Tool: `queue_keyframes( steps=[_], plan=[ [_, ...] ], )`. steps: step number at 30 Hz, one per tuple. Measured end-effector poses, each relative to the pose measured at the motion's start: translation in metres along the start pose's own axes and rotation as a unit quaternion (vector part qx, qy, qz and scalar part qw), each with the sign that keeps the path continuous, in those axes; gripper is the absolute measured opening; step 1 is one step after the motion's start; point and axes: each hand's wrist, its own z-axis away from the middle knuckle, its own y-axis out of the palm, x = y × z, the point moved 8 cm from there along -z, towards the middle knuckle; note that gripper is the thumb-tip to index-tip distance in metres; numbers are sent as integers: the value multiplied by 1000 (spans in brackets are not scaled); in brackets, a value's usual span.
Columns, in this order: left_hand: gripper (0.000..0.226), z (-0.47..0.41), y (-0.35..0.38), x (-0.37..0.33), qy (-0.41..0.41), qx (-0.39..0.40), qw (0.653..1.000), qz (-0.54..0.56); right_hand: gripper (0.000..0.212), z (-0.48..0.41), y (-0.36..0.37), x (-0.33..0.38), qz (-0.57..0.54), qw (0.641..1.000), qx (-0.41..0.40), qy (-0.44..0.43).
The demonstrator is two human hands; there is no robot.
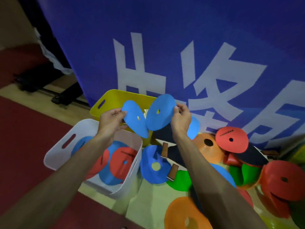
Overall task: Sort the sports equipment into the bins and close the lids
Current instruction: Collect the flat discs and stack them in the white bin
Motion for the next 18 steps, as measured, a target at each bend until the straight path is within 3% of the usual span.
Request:
queue_keyframes(
  steps=[7, 15, 18],
  plan=[
    [18, -8, -115, 25, -34, -19, 999, -13, 22, 35, 74, 6, 26, 998, 65, -1],
    [9, -23, -163, 91, -118, 44, 989, -82, 19, 77, 147, -16, 86, 979, 183, 14],
    [21, -29, -173, 111, -138, 42, 980, -141, 21, 92, 172, -28, 165, 953, 254, -17]
  ],
)
